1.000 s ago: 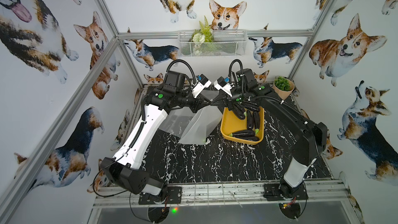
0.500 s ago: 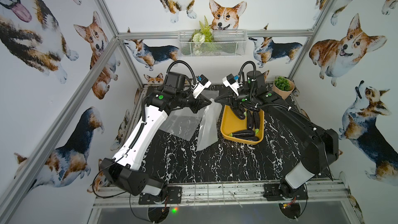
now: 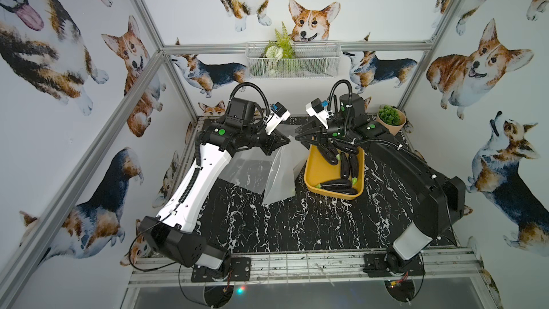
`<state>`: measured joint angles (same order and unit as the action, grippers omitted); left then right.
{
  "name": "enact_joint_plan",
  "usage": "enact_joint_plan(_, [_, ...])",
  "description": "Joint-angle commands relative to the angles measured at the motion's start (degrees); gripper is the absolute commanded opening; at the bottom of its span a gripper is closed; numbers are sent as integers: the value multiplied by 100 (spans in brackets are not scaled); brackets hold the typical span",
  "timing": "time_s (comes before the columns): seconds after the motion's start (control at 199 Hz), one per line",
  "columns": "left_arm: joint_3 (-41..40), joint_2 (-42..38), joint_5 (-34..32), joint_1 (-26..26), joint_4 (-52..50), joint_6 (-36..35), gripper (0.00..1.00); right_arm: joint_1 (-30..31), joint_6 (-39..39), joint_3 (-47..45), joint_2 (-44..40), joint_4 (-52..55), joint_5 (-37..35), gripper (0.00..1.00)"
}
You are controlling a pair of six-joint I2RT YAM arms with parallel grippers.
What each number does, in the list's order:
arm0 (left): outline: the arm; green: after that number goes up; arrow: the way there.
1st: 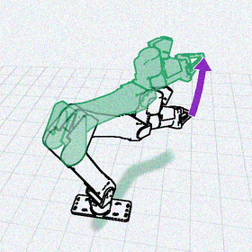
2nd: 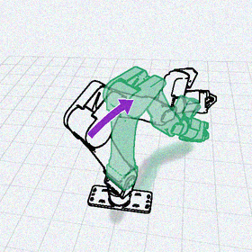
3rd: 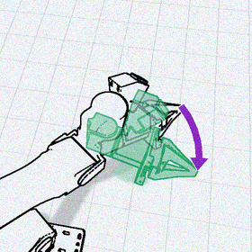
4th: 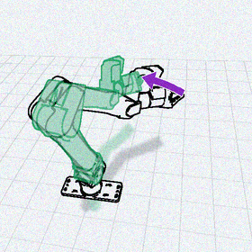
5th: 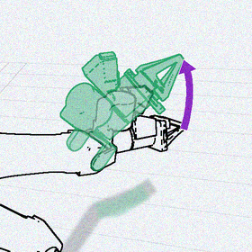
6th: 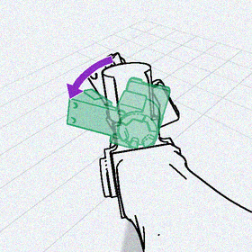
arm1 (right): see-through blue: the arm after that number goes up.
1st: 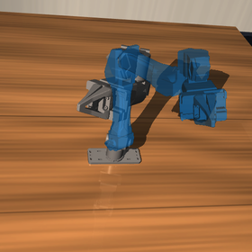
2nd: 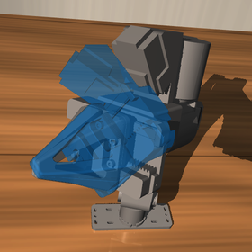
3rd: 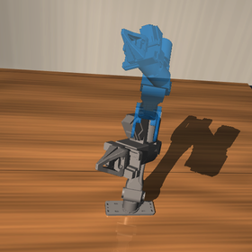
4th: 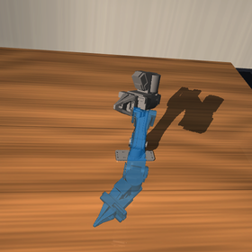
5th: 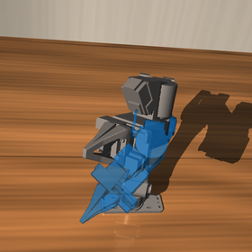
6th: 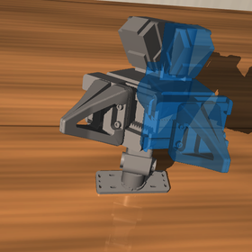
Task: Place the eggplant in a zip-top bag and seal the zipper
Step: Adjust the zipper food storage bag at the center of the board.
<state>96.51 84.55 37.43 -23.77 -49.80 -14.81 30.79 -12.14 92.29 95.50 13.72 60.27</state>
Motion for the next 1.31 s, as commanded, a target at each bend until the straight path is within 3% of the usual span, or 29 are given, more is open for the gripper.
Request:
enact_joint_plan(0.0, [69, 0, 197, -1, -109, -202, 0, 108, -314, 328, 201, 203, 161, 38])
enact_joint_plan(0.331, [118, -3, 222, -3, -153, -279, 0, 181, -658, 544, 477, 678, 595, 33])
enact_joint_plan(0.567, [72, -18, 211, -1, -66, -243, 0, 184, -1023, 696, 545, 1221, 896, 14])
enact_joint_plan(0.697, [61, -9, 226, 2, -56, -237, 0, 194, -1087, 710, 542, 1314, 933, 9])
enact_joint_plan(0.758, [61, -9, 213, 3, -47, -224, 0, 197, -1150, 711, 539, 1364, 969, 0])
enact_joint_plan(0.883, [51, -27, 180, -4, -39, -212, 0, 191, -1095, 664, 505, 1260, 940, 0])
enact_joint_plan(1.129, [-128, -130, -103, 1, -25, -138, 0, 191, 542, -377, -23, -1117, -363, 0])
enact_joint_plan(1.305, [-255, -209, -166, 13, 41, -86, 0, 184, 1018, -721, -159, -1791, -849, 0])
